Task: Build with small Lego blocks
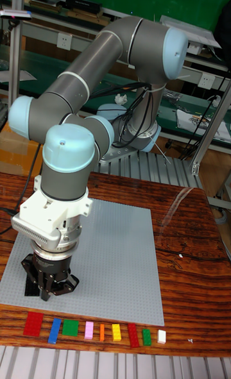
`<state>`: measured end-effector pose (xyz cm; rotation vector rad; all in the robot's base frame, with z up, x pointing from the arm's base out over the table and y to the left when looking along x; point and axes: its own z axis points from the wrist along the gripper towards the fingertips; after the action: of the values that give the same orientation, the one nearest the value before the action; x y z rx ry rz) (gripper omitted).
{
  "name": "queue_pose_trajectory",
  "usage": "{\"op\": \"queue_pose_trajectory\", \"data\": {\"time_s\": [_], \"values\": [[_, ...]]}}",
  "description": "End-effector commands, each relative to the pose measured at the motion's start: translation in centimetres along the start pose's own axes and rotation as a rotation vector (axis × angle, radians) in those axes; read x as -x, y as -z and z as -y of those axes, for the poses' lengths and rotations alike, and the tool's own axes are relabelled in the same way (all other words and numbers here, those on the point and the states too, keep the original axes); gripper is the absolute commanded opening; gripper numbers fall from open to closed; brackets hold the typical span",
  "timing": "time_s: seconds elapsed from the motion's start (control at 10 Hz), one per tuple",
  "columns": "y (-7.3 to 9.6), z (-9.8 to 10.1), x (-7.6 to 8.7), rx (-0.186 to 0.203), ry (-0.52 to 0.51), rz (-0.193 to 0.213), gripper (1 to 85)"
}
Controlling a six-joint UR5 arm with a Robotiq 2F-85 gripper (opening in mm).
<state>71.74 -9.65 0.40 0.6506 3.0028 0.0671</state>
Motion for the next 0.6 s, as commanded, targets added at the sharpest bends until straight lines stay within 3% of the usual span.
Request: {"op": "queue_pose_trajectory", "data": {"time_s": [0.0,0.5], "values": [[-0.12,0.23,0.07,0.015,0.009,0.004,1.0],[-0.11,0.61,-0.07,0.011,0.021,0.003,1.0]]}}
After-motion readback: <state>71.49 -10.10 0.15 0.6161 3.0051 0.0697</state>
